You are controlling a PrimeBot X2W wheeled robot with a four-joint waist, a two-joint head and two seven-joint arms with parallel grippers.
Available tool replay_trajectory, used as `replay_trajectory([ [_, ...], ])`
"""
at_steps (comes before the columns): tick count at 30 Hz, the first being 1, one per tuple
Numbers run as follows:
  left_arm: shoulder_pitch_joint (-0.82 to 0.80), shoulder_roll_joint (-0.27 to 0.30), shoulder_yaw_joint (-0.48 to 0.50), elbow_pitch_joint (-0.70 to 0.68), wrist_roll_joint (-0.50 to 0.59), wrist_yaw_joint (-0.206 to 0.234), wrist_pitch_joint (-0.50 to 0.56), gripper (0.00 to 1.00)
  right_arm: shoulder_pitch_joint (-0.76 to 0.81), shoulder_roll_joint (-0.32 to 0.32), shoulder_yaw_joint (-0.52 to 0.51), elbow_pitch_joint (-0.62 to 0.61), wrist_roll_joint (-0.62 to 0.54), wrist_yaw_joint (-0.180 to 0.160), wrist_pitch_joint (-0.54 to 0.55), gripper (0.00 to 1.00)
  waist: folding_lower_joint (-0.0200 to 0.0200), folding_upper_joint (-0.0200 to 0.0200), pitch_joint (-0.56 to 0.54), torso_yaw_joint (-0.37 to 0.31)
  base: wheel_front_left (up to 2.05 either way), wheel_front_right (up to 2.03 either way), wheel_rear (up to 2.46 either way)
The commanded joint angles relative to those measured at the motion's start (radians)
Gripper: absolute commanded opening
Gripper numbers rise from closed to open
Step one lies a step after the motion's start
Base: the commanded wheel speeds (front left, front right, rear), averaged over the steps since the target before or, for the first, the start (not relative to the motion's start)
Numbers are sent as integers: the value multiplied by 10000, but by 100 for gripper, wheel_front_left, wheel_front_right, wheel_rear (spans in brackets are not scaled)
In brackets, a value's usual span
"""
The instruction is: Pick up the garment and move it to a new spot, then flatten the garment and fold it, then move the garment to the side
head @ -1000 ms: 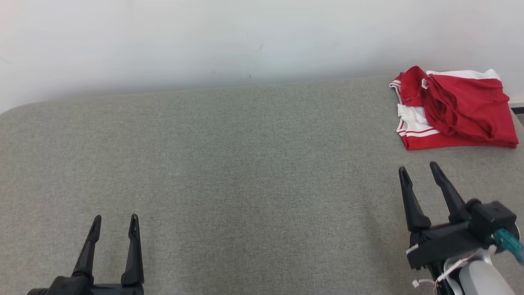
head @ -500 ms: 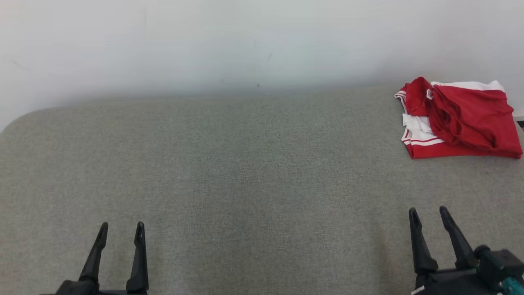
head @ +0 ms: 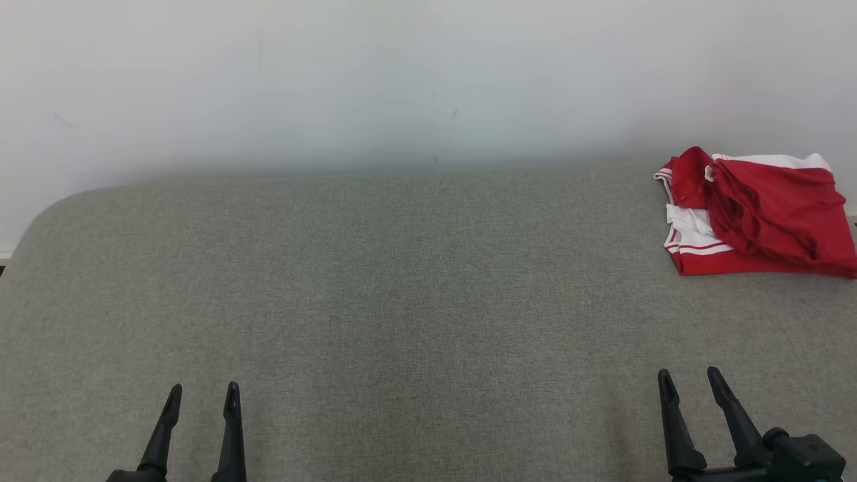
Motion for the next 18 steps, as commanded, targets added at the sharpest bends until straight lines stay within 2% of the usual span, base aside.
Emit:
replay_trajectory([
  [1,128,-54,9,59,-20,27,-23,100,124,35,-2,19,-10,-35,-43,100,0,0,-85,65,0,0,0],
  [13,189,-92,17,332,-145,27,-23,100,145,42,97,196,56,-35,-43,100,0,0,-267,186,0,0,0],
  [14,185,-88,7,334,-153,27,-23,0,141,35,107,210,63,-35,-43,0,0,0,-271,188,0,0,0],
  [18,192,-102,-12,617,-272,-2,39,0,173,106,121,428,136,0,64,0,0,0,-271,188,0,0,0],
])
